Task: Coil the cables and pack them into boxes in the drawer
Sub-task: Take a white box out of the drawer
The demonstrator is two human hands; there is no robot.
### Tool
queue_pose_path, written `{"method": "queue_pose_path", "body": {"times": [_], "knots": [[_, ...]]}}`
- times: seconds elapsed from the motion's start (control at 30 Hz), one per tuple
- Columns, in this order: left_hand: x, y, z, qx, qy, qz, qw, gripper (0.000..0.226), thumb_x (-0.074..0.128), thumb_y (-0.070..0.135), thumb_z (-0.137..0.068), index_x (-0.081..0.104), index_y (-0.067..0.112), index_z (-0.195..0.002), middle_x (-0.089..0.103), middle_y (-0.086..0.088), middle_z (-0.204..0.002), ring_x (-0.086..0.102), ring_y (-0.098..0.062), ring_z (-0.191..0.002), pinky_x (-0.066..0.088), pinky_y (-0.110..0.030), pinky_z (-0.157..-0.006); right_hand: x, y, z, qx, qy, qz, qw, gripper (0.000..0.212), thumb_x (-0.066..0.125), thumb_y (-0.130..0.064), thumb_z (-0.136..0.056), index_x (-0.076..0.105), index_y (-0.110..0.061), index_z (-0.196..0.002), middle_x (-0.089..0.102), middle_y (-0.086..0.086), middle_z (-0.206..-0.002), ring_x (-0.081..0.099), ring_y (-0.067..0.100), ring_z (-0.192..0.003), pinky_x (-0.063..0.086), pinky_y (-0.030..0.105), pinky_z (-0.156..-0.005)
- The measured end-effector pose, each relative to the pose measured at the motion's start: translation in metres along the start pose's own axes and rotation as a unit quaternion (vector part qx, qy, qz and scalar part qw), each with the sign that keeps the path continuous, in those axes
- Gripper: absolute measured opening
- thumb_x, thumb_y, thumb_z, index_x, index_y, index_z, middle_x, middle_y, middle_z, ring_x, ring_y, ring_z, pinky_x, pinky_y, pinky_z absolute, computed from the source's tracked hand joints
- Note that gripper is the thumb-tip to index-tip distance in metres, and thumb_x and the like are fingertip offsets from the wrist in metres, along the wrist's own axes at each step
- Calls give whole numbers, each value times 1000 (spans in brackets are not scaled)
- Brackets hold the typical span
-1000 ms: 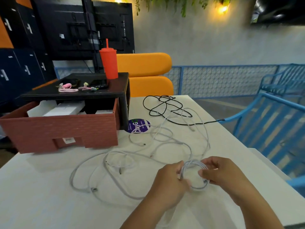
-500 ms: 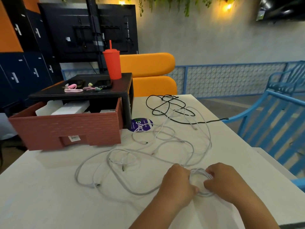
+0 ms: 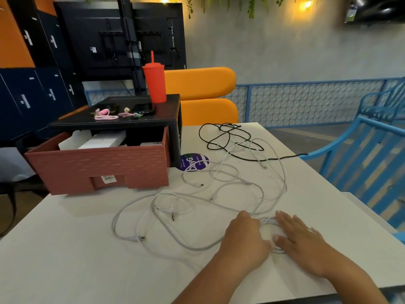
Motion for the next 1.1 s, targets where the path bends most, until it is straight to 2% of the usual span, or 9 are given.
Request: {"method": "queue_pose_path", "body": {"times": [0.17, 0.27, 0.37, 0.5, 0.6, 0.7, 0.87, 1.0, 1.1], "knots": [[-12, 1, 5, 0, -21, 50, 999, 42, 62, 42, -82, 59, 8, -107, 48, -8, -116, 50, -23, -109, 42, -33, -94, -7, 5, -3, -15, 15, -156, 988, 54, 33, -37, -99, 13, -23, -147, 11, -9, -155, 4, 11, -144, 3, 31, -116], [-36, 3, 7, 17, -1, 90, 996, 53, 60, 41, -86, 51, 17, -132, 44, -1, -130, 46, -15, -120, 36, -20, -98, -19, 8, -1, -20, 49, -239, 970, 46, 37, -26, -98, 30, -18, -142, 27, -3, -151, 22, 11, -140, 8, 25, -114], [-60, -1, 8, 25, 26, 110, 993, 54, 59, 43, -87, 48, 21, -135, 43, 5, -132, 49, -12, -115, 34, -16, -89, -28, 9, -1, -19, 80, -258, 963, 45, 37, -29, -96, 37, -17, -140, 35, -2, -147, 29, 13, -137, 13, 23, -111], [-93, -15, 10, 28, 78, 102, 991, 49, 60, 41, -87, 51, 23, -132, 45, 9, -122, 45, -3, -97, 31, -12, -82, -39, -6, 0, -29, 108, -276, 955, 63, 32, -49, -82, 40, -22, -138, 39, -4, -144, 32, 12, -134, 17, 20, -103], [-120, -30, 10, 21, 119, 83, 989, 45, 60, 38, -87, 54, 23, -129, 43, 12, -112, 44, -2, -92, 30, -10, -76, -49, -25, -6, -51, 126, -270, 953, 59, 33, -48, -84, 40, -23, -138, 39, -5, -144, 33, 7, -129, 19, 19, -103], [-155, -49, 11, 3, 165, 61, 984, 38, 62, 33, -87, 58, 25, -123, 45, 12, -112, 44, -4, -93, 33, -15, -79, -63, -53, -17, -84, 141, -258, 952, 44, 38, -37, -94, 41, -26, -136, 40, -7, -143, 33, 0, -119, 20, 16, -98], [-223, -80, 13, -6, 248, -17, 969, 33, 62, 31, -86, 62, 24, -118, 47, 10, -107, 49, -15, -106, 40, -28, -90, -93, -129, -45, -180, 155, -244, 940, 41, 41, -34, -95, 43, -28, -136, 41, -9, -141, 31, -5, -117, 19, 12, -94], [-269, -107, 11, -16, 284, -88, 955, 29, 59, 30, -88, 64, 22, -116, 49, 6, -112, 47, -16, -112, 37, -27, -94, -116, -193, -84, -227, 175, -246, 926, 40, 41, -34, -97, 43, -28, -136, 40, -4, -142, 39, 9, -125, 27, 23, -99], [-295, -129, 4, -34, 280, -132, 950, 29, 58, 30, -89, 64, 22, -116, 52, 0, -121, 47, -22, -115, 39, -39, -100, -132, -234, -120, -243, 201, -243, 917, 41, 42, -30, -97, 42, -22, -137, 38, 3, -144, 37, 16, -130, 27, 30, -106]]}}
Point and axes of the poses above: each hand's wrist, its own z-axis away from the middle knuckle, its own x-axis out of the palm, y = z × x, the point moved 8 cm from there along -z, towards the middle knuckle
